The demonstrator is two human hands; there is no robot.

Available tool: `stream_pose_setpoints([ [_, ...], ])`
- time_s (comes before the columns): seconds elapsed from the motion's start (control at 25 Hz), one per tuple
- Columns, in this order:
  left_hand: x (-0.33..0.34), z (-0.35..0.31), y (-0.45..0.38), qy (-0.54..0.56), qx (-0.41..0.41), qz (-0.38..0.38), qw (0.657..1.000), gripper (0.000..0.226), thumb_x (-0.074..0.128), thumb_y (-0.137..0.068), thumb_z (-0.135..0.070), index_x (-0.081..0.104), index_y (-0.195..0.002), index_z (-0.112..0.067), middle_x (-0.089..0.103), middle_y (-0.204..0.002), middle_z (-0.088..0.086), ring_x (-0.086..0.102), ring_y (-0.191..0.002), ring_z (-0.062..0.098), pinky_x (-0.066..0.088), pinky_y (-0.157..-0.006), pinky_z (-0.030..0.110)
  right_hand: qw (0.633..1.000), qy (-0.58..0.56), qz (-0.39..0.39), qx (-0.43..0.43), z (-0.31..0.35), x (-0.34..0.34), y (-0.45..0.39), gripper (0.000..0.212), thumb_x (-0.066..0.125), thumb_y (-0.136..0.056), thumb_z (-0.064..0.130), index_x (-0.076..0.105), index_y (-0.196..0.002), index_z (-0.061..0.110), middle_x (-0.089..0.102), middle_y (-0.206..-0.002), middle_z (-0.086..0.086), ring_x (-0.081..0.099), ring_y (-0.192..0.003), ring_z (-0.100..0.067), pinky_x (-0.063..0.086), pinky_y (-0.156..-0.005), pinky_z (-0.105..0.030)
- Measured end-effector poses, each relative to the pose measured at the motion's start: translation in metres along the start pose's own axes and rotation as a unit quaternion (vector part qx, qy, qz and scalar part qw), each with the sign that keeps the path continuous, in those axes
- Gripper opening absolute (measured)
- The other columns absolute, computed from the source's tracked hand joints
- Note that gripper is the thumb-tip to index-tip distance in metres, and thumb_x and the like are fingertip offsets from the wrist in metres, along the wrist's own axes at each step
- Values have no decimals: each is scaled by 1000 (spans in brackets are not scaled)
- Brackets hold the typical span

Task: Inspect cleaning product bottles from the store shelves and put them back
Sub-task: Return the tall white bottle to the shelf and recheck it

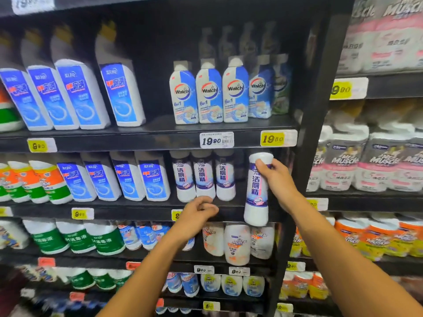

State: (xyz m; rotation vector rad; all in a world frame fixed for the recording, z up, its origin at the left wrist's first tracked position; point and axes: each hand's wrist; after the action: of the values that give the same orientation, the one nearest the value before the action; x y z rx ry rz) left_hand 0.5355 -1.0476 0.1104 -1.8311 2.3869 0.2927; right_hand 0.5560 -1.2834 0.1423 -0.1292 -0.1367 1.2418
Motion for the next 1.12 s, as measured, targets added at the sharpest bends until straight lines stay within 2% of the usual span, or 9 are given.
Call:
stream_pose_setpoints([
  [0.16, -28, 10, -21, 4, 8, -133, 991, 25, 61, -94, -13, 58, -118, -15, 65, -95, -5, 60, -88, 11, 46, -72, 23, 999, 8, -52, -6, 3, 5, -27, 20, 65, -95, 20, 52, -82, 13, 64, -78, 2, 64, -55, 6, 46, -48, -9],
  [0.32, -37, 19, -38, -1, 20, -175, 984, 30, 59, -94, -15, 53, -123, -21, 61, -107, 0, 58, -93, 17, 43, -74, 24, 997, 65, -40, 0, -4, 6, -41, 30, 66, -94, 18, 51, -69, 13, 64, -63, 6, 64, -53, 1, 47, -47, -12],
  [0.56, -53, 24, -58, -17, 37, -216, 976, 64, 59, -95, -13, 27, -151, -15, 36, -152, 5, 40, -137, 22, 38, -106, 37, 995, 100, -24, 4, -10, 13, -47, 28, 63, -96, 22, 56, -71, 14, 64, -59, 15, 63, -53, 5, 41, -43, -5],
  [0.68, -56, 31, -65, -21, 32, -205, 978, 66, 58, -97, -13, 24, -153, -15, 33, -157, 8, 33, -143, 23, 34, -111, 40, 994, 104, -27, 14, -18, 10, -41, 18, 59, -98, 31, 50, -86, 20, 61, -82, 16, 63, -67, 6, 41, -47, -5],
  [0.76, -56, 39, -68, -24, 28, -198, 979, 66, 57, -97, -12, 23, -153, -14, 32, -157, 9, 33, -144, 23, 34, -111, 40, 996, 85, -3, 19, -36, 5, -33, 15, 60, -98, 30, 50, -105, 22, 59, -103, 15, 61, -88, 8, 44, -63, -1],
  [0.8, -56, 42, -70, -28, 27, -196, 980, 66, 57, -97, -13, 23, -154, -14, 32, -158, 8, 33, -144, 22, 34, -111, 40, 997, 79, 13, 19, -44, 1, -29, 27, 62, -97, 26, 49, -119, 21, 57, -116, 14, 58, -104, 3, 44, -78, -4],
  [0.88, -54, 47, -72, -33, 31, -193, 980, 65, 56, -98, -12, 23, -153, -13, 32, -157, 8, 33, -143, 22, 34, -111, 38, 995, 92, 26, 34, -57, -3, -20, 64, 66, -94, 16, 31, -147, 14, 45, -135, 7, 44, -129, -9, 39, -106, -24],
  [0.96, -52, 50, -74, -33, 43, -190, 980, 61, 56, -98, -11, 27, -151, -12, 37, -154, 6, 39, -136, 18, 34, -106, 31, 993, 105, 31, 39, -63, -2, -15, 75, 68, -92, 10, 24, -152, 7, 42, -145, -3, 42, -136, -19, 36, -113, -36],
  [1.12, -50, 52, -78, -36, 69, -172, 982, 48, 55, -97, -6, 42, -142, -15, 53, -141, 2, 49, -125, 14, 39, -101, 28, 990, 140, 17, 31, -66, 3, -11, 50, 66, -92, 3, 43, -135, 9, 55, -137, -15, 55, -121, -23, 44, -104, -33],
])
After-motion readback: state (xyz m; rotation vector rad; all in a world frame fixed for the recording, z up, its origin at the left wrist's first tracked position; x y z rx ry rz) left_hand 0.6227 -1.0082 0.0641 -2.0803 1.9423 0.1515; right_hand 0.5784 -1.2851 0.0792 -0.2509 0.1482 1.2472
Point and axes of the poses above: each hand's wrist, its own y-axis away from the middle knuckle, its own x-axis out of the palm, z = x × y
